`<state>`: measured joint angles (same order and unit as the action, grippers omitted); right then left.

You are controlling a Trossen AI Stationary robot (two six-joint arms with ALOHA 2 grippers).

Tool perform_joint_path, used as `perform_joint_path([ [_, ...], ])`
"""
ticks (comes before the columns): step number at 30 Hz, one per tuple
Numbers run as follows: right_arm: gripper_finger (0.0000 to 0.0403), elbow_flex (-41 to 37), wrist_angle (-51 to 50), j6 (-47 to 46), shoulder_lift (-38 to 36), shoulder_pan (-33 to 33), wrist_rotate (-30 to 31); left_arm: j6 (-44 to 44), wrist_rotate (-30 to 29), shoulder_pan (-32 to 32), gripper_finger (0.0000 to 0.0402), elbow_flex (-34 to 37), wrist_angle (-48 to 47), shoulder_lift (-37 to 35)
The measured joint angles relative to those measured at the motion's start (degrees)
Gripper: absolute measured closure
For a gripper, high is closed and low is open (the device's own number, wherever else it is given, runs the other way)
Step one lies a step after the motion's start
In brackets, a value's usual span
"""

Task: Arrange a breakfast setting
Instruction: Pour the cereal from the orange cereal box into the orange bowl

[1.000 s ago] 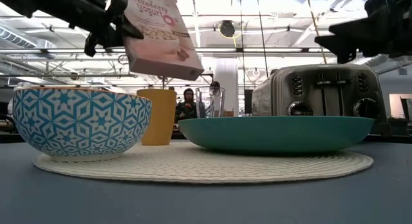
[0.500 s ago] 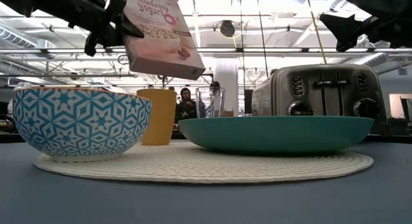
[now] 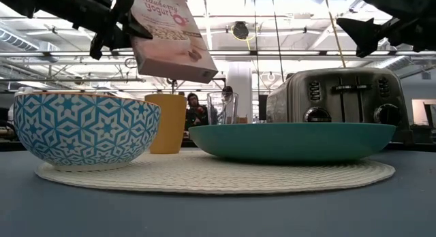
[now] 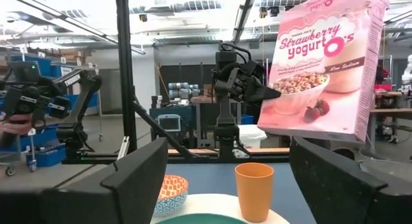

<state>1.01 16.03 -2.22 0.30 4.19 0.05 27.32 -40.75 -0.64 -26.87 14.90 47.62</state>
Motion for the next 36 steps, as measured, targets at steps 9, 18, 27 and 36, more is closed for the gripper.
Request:
perform_joint_path([
  [9,0.0067,0.0,0.0,0.1,0.0,0.0,4.7,0.0,0.1,0.0,0.0277,0.0,0.0,0.0],
  [18,0.003,0.0,0.0,-5.1,0.0,0.0,13.6,0.0,0.1,0.0,0.0277,0.0,0.0,0.0],
  [27,0.0025,0.0,0.3,-11.3,0.0,0.0,13.7,1.6,5.0,0.4,0.0277,0.0,5.4,1.1],
  [36,0.0025,0.0,3.2,-16.6,2.5,0.0,13.6,-2.1,4.9,2.1,0.0277,0.0,18.5,7.7],
])
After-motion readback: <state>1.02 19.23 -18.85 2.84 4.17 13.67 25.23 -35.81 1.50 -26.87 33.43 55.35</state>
